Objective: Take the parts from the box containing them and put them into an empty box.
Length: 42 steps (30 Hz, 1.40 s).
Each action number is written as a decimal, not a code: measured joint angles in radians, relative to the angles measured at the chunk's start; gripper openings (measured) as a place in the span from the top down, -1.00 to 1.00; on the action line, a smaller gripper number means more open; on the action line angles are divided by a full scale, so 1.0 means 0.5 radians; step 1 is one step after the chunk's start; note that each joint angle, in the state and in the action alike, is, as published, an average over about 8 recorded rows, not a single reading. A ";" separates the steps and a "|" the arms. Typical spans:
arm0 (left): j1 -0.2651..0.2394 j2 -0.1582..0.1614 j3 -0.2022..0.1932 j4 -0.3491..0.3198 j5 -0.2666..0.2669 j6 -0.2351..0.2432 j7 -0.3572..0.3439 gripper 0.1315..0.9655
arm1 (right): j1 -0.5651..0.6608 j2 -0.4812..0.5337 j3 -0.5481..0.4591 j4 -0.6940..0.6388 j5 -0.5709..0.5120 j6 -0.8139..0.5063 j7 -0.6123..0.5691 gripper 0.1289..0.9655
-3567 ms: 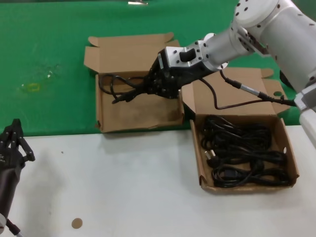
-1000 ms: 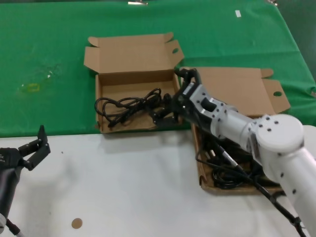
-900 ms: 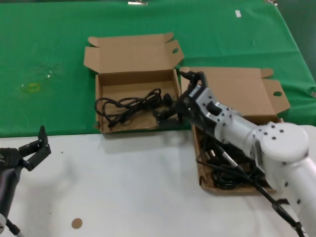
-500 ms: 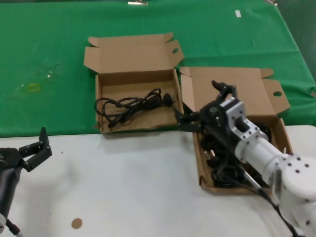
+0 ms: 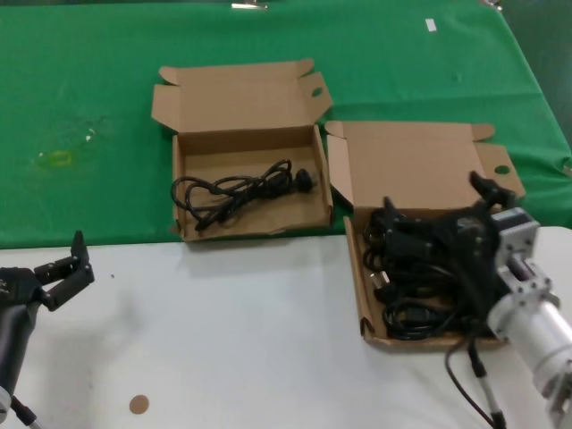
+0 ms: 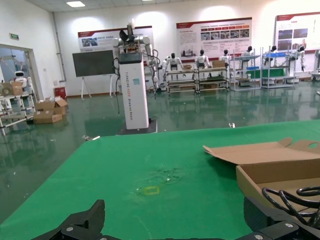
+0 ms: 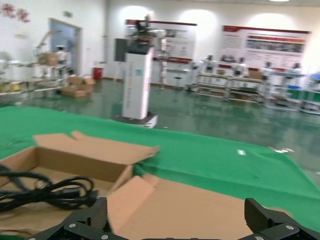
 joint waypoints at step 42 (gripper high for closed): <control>0.000 0.000 0.000 0.000 0.000 0.000 0.000 -1.00 | -0.110 0.017 0.040 0.109 0.037 0.074 0.044 -1.00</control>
